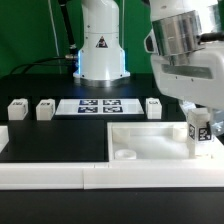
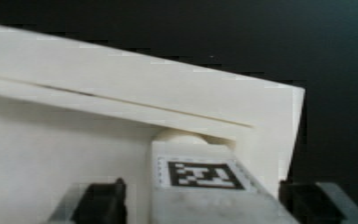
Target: Assemble square table
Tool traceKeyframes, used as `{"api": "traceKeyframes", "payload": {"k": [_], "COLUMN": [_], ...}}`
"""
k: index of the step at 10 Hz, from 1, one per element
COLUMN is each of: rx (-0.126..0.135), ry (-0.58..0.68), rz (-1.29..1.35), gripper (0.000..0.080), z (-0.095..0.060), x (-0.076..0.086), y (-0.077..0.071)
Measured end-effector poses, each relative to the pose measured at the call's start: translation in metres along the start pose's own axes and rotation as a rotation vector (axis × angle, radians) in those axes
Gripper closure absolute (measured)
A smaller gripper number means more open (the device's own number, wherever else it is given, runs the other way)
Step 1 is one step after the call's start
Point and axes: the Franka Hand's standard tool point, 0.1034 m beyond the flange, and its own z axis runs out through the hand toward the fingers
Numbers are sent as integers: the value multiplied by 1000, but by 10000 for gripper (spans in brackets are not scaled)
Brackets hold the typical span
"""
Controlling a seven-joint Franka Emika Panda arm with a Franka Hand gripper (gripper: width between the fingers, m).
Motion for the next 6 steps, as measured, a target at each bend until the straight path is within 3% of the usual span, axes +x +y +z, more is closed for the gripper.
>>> {"api": "traceKeyframes", "payload": {"k": [1, 2, 5, 6], "rx": [-14, -29, -33, -57], "ry": [8, 18, 17, 35], "rz": [-201, -372, -581, -751], "gripper": [269, 176, 151, 151], "z": [-1, 0, 0, 0], "x": [0, -3, -1, 4], "y": [0, 0, 1, 2]}}
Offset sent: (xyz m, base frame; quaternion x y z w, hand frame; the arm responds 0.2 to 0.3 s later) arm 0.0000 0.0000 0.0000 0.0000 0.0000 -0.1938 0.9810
